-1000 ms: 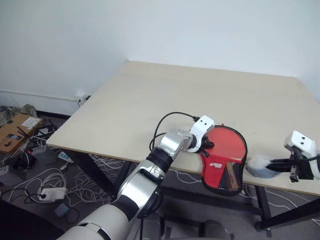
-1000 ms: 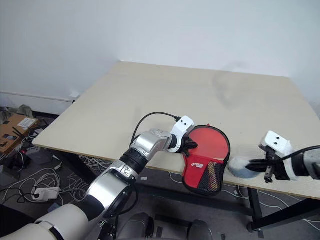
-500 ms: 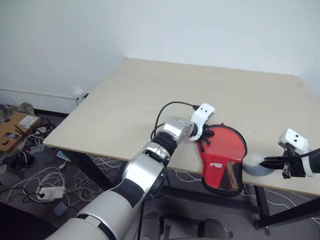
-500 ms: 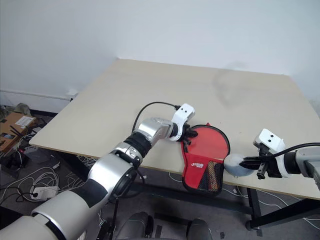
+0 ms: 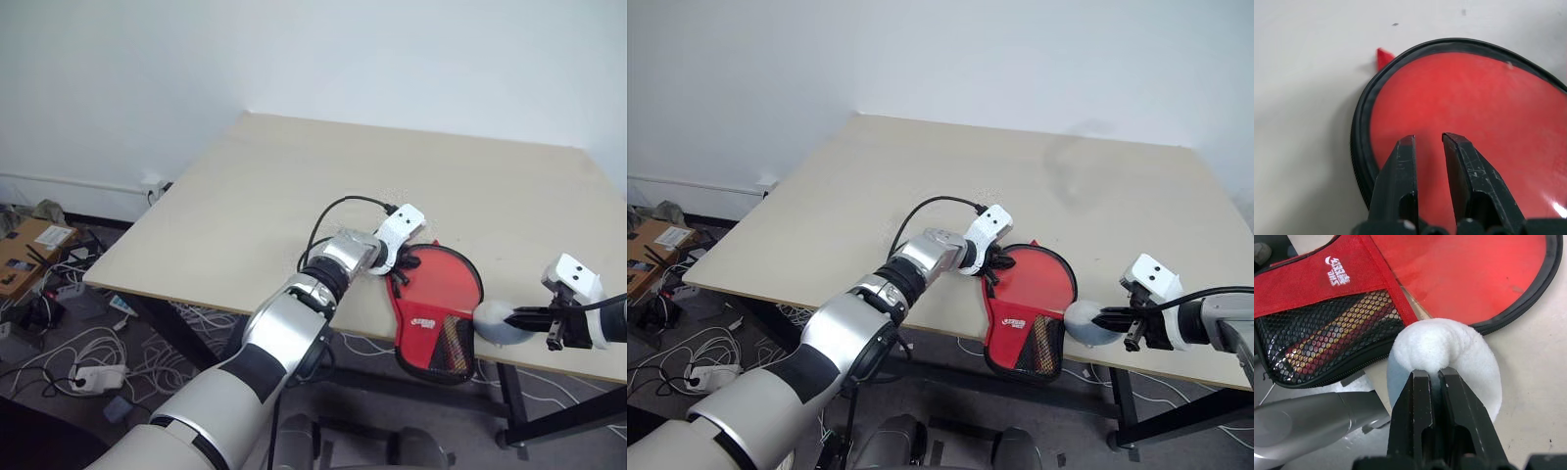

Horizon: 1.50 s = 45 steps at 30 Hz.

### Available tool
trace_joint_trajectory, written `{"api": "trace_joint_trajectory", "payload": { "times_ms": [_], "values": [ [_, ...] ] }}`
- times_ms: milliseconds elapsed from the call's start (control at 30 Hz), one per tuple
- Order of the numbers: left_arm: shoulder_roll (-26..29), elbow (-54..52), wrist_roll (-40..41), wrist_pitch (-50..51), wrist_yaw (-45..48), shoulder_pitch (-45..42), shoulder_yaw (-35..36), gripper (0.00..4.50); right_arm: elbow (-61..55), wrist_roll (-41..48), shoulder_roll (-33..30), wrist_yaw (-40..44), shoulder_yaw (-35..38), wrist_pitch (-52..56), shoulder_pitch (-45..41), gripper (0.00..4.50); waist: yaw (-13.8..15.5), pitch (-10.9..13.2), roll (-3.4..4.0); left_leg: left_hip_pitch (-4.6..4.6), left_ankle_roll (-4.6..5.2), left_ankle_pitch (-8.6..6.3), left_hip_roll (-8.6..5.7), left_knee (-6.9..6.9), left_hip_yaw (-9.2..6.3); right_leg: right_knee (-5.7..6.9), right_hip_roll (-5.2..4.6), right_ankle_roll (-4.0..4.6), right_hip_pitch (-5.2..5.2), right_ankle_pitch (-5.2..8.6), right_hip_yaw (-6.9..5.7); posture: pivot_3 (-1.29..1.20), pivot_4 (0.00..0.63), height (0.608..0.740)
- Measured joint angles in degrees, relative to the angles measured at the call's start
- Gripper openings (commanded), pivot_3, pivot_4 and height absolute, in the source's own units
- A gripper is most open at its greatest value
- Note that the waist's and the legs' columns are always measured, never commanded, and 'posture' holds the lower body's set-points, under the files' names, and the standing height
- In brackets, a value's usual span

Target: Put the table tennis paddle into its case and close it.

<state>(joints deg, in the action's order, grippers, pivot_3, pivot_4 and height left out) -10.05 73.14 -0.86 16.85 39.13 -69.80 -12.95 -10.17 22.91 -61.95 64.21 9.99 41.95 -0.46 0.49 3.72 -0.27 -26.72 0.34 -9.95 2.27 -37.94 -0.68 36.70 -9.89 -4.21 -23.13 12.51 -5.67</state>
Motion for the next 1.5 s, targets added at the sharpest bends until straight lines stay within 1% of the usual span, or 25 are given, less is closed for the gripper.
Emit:
{"api": "trace_joint_trajectory", "payload": {
  "times_ms": [67,200,333,500,700,900,1000,1100,1267,1500],
  "values": [
    [0.00,0.96,-1.56,-2.37,0.67,0.52,-1.32,0.85,-0.28,0.13,0.36,-0.42,0.11,0.02,0.05,0.01,-0.02,0.00,0.00,0.01,0.00,0.00,0.00,0.01,0.00,0.01,0.00,0.00,0.00,0.00,0.00,0.00,0.000,0.688],
    [0.07,2.31,-2.84,-4.15,1.51,1.71,-1.77,0.85,-0.73,0.17,0.77,-1.14,0.41,0.32,0.13,0.01,0.01,0.00,0.00,0.00,0.00,0.00,0.00,0.03,0.00,0.04,0.00,0.00,-0.05,-0.01,0.01,0.00,0.000,0.688],
    [0.12,2.31,-2.03,-4.72,4.45,2.32,0.21,0.85,-1.71,0.22,2.23,-2.79,0.90,0.67,0.49,0.01,-0.05,0.04,-0.07,0.01,0.00,0.00,0.00,0.02,0.00,0.05,0.00,-0.01,-0.04,-0.01,0.02,0.00,0.000,0.688],
    [0.20,2.98,-0.12,-3.19,5.03,3.16,3.72,0.85,-1.67,0.57,3.39,-4.66,1.12,2.39,-0.72,0.01,-0.08,0.05,-0.08,0.03,0.00,0.00,0.01,-0.02,0.00,0.07,0.00,-0.01,-0.02,-0.02,0.02,0.00,0.000,0.688],
    [0.24,2.96,-0.70,-3.16,4.23,4.00,3.80,0.85,-1.91,1.77,4.00,-5.20,1.20,3.51,-1.00,0.01,-0.08,0.04,-0.10,0.14,0.00,0.00,0.01,-0.04,-0.01,0.07,0.00,-0.02,0.15,-0.04,0.01,0.00,0.000,0.688],
    [0.26,2.38,-1.38,-3.14,3.53,4.27,2.69,0.85,-5.18,3.07,1.87,-1.67,3.64,2.67,5.24,0.01,0.00,0.00,-0.11,0.17,0.00,0.00,0.01,-0.07,-0.04,0.07,0.00,-0.02,0.26,-0.04,-0.01,0.00,0.000,0.688],
    [0.27,2.01,-1.76,-3.08,3.34,4.38,2.44,0.85,-7.55,5.07,0.23,1.65,6.19,2.86,9.95,0.01,0.00,0.00,-0.09,0.18,0.02,-0.01,0.01,-0.10,-0.03,0.06,0.00,-0.02,0.30,-0.03,-0.01,0.00,0.000,0.688],
    [0.29,1.82,-2.14,-2.99,2.86,4.49,2.22,0.85,-10.32,6.95,-1.13,5.04,10.31,3.21,14.73,0.01,0.00,-0.01,-0.09,0.20,0.03,-0.03,0.01,-0.13,-0.06,0.04,0.00,-0.02,0.36,-0.03,-0.04,0.00,0.000,0.688],
    [0.29,1.56,-2.81,-2.95,1.91,4.58,1.98,0.85,-13.63,8.76,-2.62,7.21,14.02,4.33,18.56,0.01,0.00,-0.03,-0.08,0.19,0.05,-0.04,0.01,-0.18,-0.09,-0.01,0.00,-0.01,0.42,-0.03,-0.07,0.00,0.000,0.688],
    [0.29,1.25,-2.86,-2.46,1.49,4.63,2.07,0.85,-17.11,8.95,-4.58,10.66,16.88,4.09,25.17,0.01,0.11,-0.05,-0.07,0.18,0.16,-0.14,-0.02,-0.19,-0.12,-0.20,-0.05,-0.03,0.58,-0.01,-0.18,0.00,0.000,0.688]
  ]
}}
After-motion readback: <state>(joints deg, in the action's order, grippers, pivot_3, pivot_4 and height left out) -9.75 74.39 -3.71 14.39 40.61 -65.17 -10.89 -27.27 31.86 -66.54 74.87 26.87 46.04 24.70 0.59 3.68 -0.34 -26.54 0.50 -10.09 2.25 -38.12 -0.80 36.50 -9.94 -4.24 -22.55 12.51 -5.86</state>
